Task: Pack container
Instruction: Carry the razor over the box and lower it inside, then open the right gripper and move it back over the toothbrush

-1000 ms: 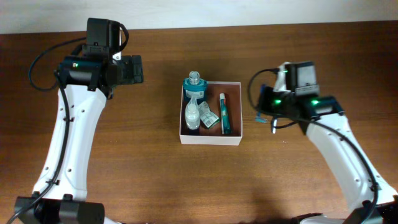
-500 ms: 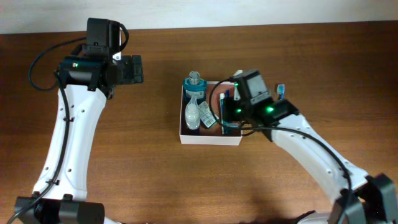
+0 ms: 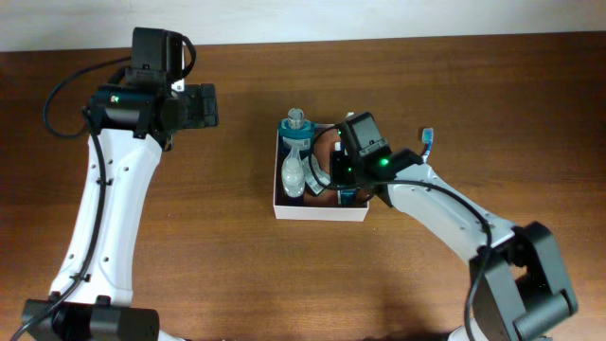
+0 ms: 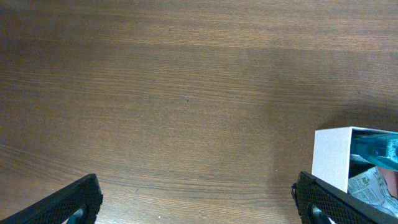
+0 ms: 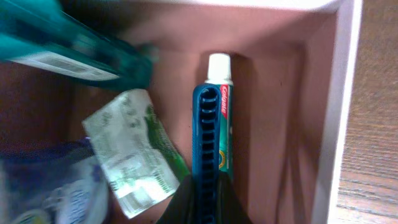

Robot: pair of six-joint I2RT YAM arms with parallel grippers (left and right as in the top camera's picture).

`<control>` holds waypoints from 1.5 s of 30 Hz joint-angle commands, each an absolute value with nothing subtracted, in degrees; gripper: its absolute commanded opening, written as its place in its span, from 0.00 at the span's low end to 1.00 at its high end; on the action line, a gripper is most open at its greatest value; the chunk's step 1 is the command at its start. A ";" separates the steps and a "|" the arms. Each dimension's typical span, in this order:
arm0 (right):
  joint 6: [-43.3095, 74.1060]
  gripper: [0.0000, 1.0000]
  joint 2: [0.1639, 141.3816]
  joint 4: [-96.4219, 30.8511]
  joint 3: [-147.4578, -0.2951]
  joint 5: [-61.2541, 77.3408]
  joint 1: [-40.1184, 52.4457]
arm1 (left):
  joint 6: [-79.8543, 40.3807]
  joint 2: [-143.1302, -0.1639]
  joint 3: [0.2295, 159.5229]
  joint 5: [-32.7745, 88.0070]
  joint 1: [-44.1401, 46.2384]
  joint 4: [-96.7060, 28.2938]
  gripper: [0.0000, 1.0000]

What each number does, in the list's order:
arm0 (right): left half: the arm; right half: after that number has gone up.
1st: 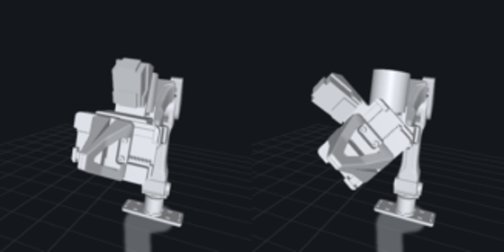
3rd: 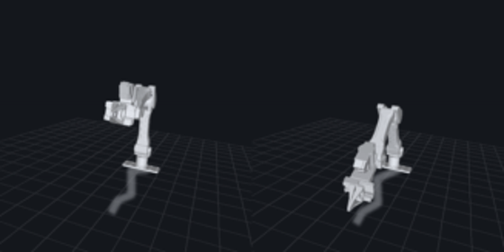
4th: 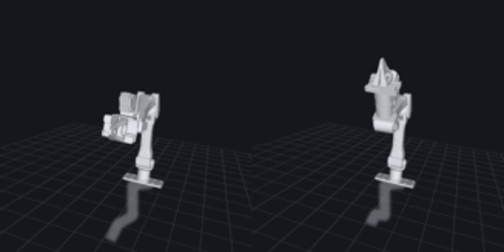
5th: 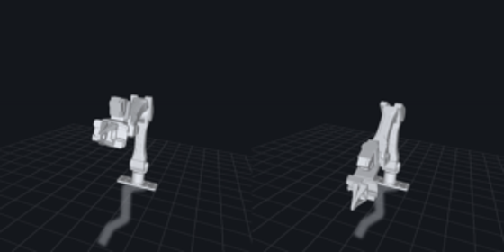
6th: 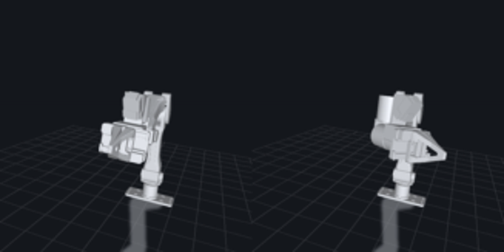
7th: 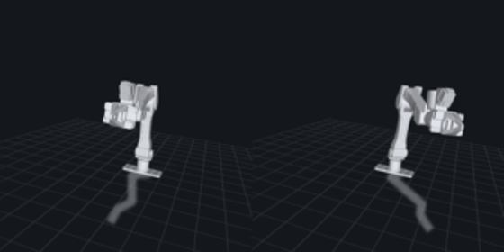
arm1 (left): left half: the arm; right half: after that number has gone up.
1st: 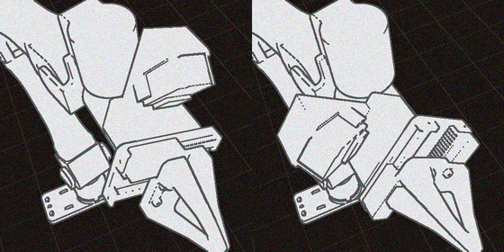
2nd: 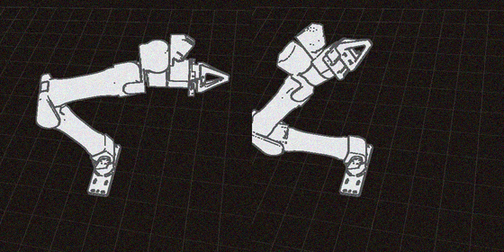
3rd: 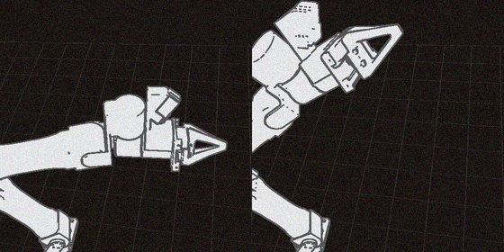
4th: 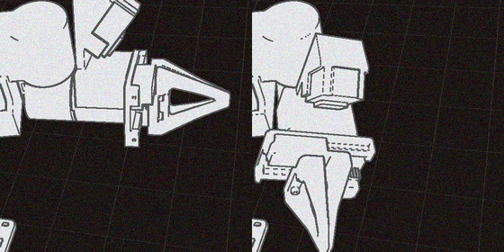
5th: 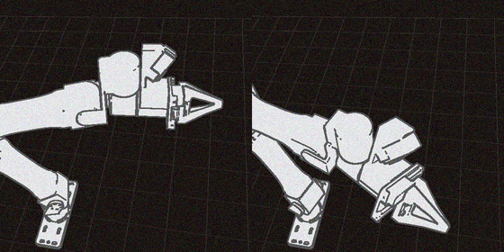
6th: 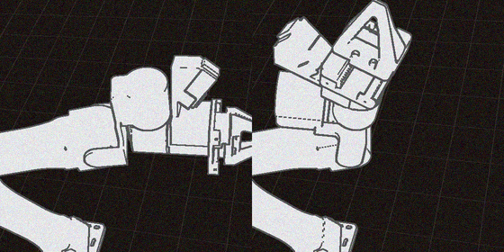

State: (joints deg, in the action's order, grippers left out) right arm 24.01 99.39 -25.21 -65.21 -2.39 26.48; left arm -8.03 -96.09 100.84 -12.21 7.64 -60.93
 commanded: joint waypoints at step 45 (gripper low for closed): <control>26.63 0.72 95.33 -55.37 -83.57 -12.51 13.13 | -8.75 -95.22 101.32 -12.21 7.55 -60.97 0.99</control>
State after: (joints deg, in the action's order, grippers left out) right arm 25.91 94.59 -54.78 -84.62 -14.70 15.79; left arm -8.03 -96.09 100.84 -12.21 7.64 -60.93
